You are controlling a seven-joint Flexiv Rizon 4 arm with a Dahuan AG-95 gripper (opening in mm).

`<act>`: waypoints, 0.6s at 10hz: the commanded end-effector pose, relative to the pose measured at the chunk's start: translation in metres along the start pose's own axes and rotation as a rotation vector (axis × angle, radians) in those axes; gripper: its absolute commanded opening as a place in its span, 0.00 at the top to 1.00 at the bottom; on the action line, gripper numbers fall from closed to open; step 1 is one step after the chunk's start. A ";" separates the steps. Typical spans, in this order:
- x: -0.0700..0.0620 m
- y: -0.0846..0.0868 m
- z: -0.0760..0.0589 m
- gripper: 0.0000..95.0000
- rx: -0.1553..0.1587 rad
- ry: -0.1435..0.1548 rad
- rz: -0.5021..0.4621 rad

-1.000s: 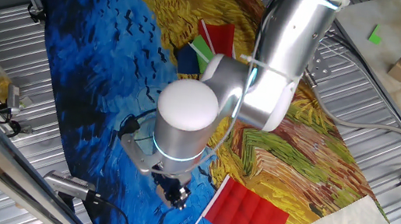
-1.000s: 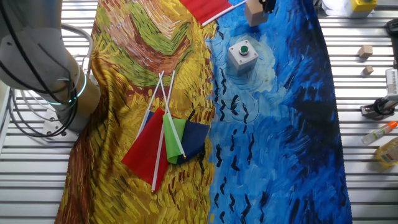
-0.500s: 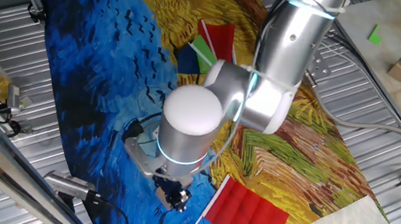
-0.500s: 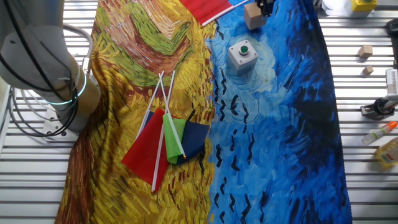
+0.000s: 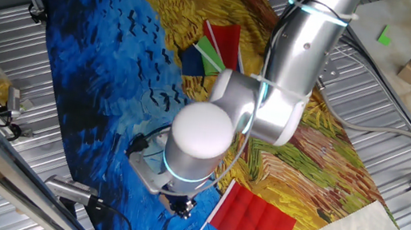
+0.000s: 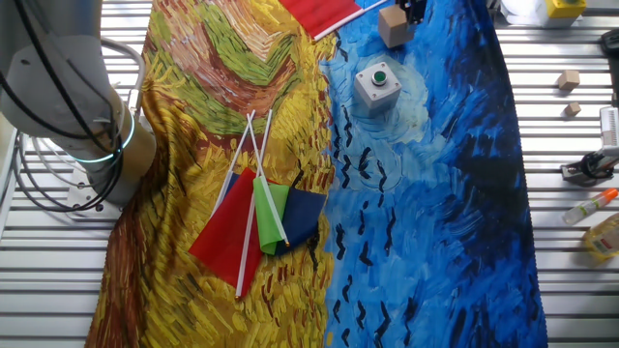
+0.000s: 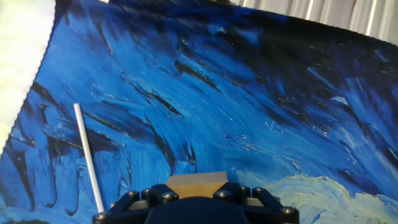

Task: Pick up the small block on the left and move it to the right

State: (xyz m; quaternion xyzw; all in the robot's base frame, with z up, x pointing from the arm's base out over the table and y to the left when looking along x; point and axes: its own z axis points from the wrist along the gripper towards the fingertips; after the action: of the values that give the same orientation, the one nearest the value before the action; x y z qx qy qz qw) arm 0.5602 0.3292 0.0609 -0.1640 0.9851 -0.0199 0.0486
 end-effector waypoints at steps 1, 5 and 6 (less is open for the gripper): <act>0.002 0.000 0.000 1.00 -0.102 -0.088 0.033; 0.002 0.000 0.000 1.00 -0.116 -0.094 0.027; 0.002 0.000 0.000 1.00 -0.114 -0.090 0.025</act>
State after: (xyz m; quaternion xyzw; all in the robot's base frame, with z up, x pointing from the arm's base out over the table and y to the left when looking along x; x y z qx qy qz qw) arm 0.5580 0.3273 0.0603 -0.1538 0.9830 0.0484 0.0877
